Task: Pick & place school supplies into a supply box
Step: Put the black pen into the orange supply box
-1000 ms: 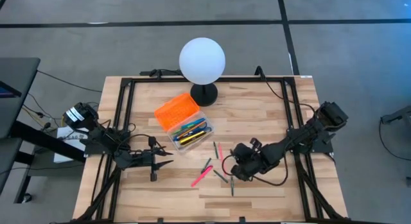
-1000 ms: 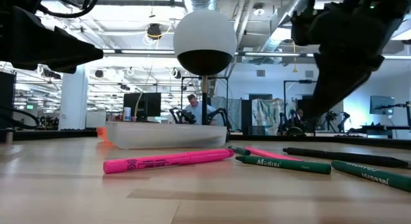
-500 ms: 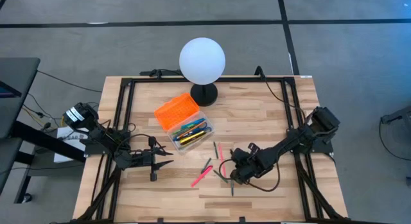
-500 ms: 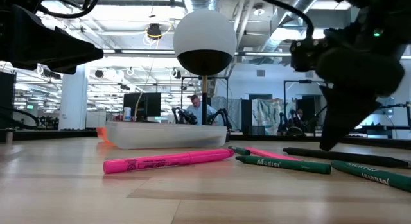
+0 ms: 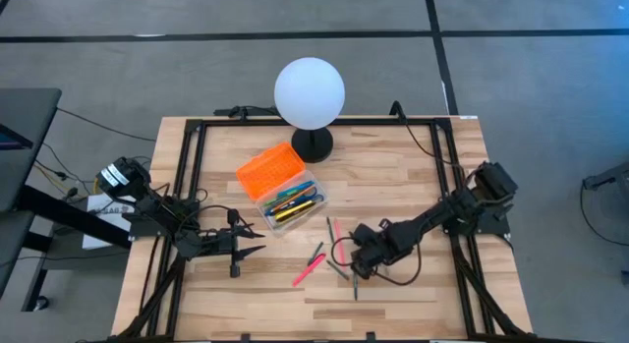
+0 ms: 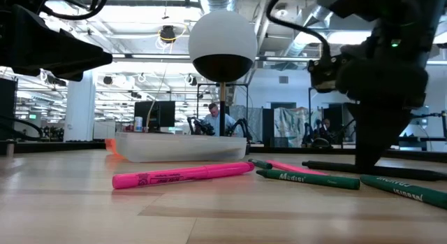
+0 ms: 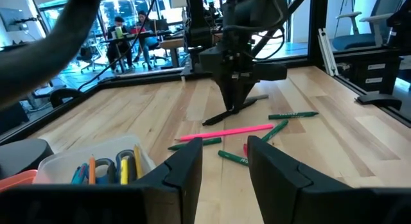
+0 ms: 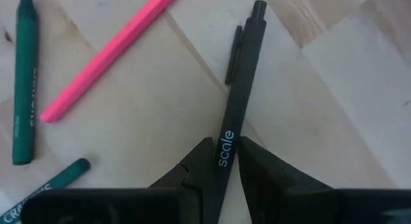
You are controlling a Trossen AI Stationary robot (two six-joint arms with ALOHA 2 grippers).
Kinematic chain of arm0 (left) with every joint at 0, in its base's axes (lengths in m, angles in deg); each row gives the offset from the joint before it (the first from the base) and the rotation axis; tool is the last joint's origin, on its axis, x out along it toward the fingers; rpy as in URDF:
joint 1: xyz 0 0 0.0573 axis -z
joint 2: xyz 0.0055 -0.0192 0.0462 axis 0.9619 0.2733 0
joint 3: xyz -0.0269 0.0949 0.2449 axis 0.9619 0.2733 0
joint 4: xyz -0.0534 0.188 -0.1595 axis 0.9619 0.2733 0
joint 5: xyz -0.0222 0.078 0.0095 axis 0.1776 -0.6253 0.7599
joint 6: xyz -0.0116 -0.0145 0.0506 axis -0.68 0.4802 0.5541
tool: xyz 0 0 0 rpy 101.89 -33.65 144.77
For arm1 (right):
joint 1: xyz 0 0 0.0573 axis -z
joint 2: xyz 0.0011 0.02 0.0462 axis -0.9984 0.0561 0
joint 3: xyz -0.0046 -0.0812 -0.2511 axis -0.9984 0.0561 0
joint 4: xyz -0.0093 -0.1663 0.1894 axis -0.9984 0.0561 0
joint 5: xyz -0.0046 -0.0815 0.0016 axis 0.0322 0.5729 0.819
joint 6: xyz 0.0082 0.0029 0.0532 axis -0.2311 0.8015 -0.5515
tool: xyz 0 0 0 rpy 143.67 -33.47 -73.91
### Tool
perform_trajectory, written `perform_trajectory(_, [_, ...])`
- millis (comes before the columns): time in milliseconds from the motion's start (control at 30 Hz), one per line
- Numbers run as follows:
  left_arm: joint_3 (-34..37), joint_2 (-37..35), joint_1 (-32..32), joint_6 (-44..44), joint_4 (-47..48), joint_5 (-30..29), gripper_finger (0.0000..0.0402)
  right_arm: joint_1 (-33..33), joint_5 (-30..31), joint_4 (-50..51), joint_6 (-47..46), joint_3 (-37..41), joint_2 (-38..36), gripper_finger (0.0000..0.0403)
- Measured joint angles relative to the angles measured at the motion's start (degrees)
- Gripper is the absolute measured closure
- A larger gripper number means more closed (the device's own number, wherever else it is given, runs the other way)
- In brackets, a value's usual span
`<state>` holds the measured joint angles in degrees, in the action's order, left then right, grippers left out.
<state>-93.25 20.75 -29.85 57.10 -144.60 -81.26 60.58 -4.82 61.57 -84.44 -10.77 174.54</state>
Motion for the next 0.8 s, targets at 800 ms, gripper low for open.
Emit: perform_trajectory(800, [0.0, 0.0, 0.0, -1.2, 0.0, 0.1, 0.0283, 3.4, -0.8, -0.1, 9.6, 0.0, -0.1, 0.038])
